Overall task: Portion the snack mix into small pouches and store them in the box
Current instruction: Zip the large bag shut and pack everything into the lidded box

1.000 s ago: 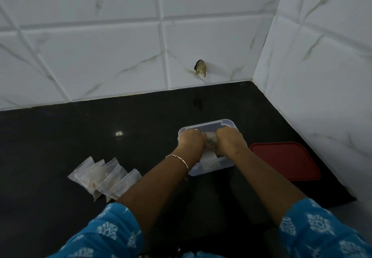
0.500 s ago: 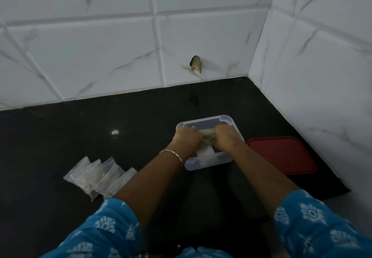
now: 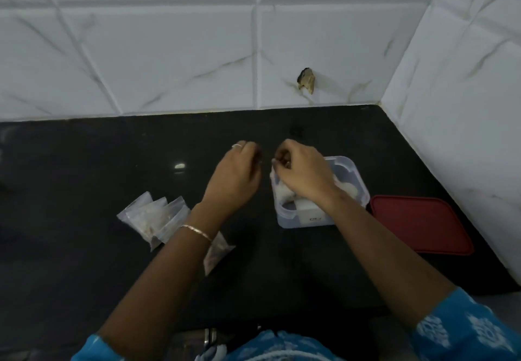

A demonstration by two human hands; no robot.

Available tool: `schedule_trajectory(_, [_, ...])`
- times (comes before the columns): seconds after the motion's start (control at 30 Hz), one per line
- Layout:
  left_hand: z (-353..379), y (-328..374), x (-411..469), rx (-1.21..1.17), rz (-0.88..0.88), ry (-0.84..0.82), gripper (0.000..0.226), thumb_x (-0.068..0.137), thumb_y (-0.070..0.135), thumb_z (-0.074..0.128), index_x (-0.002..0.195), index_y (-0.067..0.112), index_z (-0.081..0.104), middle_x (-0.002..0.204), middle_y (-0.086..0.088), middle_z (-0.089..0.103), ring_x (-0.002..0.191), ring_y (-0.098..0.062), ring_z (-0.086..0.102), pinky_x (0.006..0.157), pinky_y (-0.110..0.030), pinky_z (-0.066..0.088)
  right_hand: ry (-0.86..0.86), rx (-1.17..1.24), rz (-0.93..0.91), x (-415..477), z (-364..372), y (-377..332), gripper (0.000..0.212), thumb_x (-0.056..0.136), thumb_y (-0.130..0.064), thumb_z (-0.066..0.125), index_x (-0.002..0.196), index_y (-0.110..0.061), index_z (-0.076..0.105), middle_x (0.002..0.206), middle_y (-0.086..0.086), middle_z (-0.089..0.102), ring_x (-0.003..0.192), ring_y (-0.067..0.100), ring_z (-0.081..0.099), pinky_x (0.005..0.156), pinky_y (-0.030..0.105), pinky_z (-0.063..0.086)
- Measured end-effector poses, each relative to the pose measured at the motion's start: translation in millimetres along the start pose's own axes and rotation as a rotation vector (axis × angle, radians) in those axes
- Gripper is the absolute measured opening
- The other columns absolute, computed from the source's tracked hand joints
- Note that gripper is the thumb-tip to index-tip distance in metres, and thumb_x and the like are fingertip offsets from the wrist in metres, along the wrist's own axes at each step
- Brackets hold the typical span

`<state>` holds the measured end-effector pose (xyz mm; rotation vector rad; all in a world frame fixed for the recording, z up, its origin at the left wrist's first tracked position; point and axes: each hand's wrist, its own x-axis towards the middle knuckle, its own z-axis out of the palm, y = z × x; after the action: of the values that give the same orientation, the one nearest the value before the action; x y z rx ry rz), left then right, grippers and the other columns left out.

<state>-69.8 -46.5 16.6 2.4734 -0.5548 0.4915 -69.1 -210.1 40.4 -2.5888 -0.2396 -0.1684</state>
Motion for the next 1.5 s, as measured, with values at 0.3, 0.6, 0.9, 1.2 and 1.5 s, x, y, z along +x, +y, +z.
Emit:
schedule_trajectory(0.3, [-72,-86,-123,0.028,-0.621,0.062,0.011,0.088,0.018,0.066,0.098,0.020,0.062,0.094,0.004,0.060,0.076,-0.005,0.058,0.065,-0.019,0.047,-0.423,0.294,-0.205,-1,79,-75,0.033,0.090,-0.026,0.065,0.121,-0.023,0.054,0.109,-0.009,0.061,0.097,0.003,0.059,0.086,0.026,0.052])
schedule_trajectory(0.6, [-65,-88,-164,0.056,-0.802,-0.008,0.021,0.084,0.038,0.069,0.103,0.028,0.066,0.088,0.014,0.057,0.080,-0.002,0.056,0.068,-0.027,0.049,-0.644,0.024,-0.088,-21,128,-64,0.048,0.093,-0.041,0.058,0.135,-0.019,0.047,0.136,0.002,0.050,0.124,0.020,0.049,0.099,0.037,0.046])
schedule_trajectory(0.9, [-54,-79,-163,-0.020,-0.838,0.033,0.008,0.085,0.024,0.071,0.092,0.022,0.067,0.093,0.008,0.057,0.081,-0.007,0.056,0.064,-0.016,0.040,-0.633,0.364,0.009,-30,118,-57,0.005,0.095,-0.027,0.058,0.099,-0.026,0.057,0.103,-0.005,0.063,0.096,0.011,0.062,0.080,0.031,0.055])
schedule_trajectory(1.2, [-62,-54,-112,-0.561,-0.736,0.083,0.015,0.096,0.013,0.055,0.094,0.027,0.053,0.089,-0.001,0.069,0.084,-0.012,0.070,0.070,-0.036,0.059,-0.398,0.720,0.074,-34,54,-46,0.008,0.097,-0.023,0.056,0.101,-0.016,0.057,0.102,0.005,0.068,0.097,0.019,0.067,0.086,0.048,0.056])
schedule_trajectory(1.5, [-25,21,-21,-0.774,-0.512,-0.008,0.008,0.096,0.007,0.052,0.102,0.012,0.050,0.092,-0.005,0.064,0.084,-0.018,0.070,0.066,-0.030,0.060,-0.011,0.809,0.277,-43,-43,18,0.017,0.093,-0.003,0.059,0.109,-0.003,0.054,0.100,0.013,0.069,0.095,0.022,0.069,0.080,0.039,0.060])
